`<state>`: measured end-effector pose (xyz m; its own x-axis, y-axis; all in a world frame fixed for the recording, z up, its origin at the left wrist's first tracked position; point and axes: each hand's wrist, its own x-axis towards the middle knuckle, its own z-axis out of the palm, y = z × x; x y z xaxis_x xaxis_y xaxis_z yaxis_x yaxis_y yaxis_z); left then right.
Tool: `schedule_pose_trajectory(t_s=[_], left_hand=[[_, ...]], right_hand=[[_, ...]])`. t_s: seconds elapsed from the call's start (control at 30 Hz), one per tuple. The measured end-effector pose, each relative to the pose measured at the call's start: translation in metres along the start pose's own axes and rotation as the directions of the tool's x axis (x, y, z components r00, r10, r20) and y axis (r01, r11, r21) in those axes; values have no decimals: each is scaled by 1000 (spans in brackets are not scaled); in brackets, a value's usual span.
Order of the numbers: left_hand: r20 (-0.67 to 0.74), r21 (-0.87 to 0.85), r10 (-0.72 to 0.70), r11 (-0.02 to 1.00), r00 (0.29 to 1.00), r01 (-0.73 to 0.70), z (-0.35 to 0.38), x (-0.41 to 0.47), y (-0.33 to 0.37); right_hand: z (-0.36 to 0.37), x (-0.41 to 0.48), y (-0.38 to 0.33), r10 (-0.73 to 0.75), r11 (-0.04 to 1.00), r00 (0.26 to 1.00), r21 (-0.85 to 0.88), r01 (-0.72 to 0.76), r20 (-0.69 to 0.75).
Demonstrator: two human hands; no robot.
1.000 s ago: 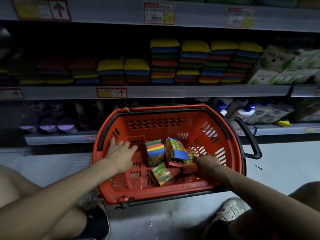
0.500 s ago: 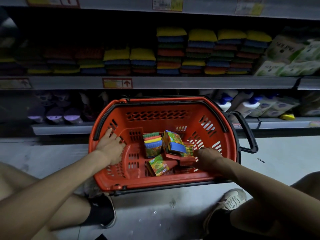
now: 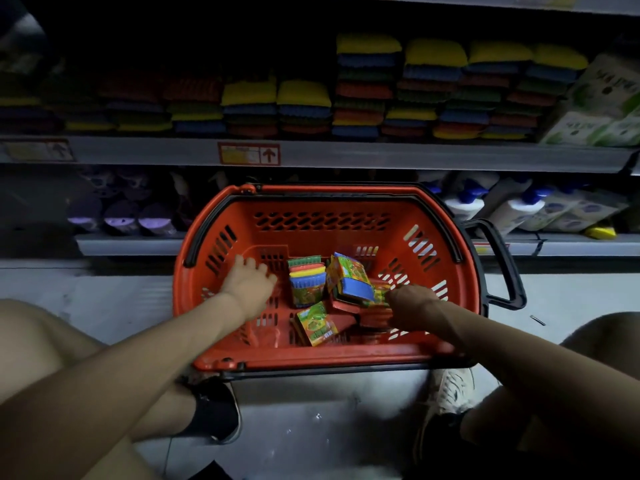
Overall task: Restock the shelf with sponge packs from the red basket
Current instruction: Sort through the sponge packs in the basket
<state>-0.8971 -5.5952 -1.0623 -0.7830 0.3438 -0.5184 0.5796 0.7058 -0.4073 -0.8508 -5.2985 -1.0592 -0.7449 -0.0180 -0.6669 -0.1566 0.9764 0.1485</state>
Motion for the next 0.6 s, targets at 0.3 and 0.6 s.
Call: schedule_pose_trajectory(t_s=[0.3,0.6], left_hand=[[42,-19,388,922,921,-387,17,35,53],[234,-541,246,837,941,-84,34,74,59]], right_hand=[[4,59,11,-55,995,998,82,57,-28],[31,99,7,-19,953,1000,303,20,-5]])
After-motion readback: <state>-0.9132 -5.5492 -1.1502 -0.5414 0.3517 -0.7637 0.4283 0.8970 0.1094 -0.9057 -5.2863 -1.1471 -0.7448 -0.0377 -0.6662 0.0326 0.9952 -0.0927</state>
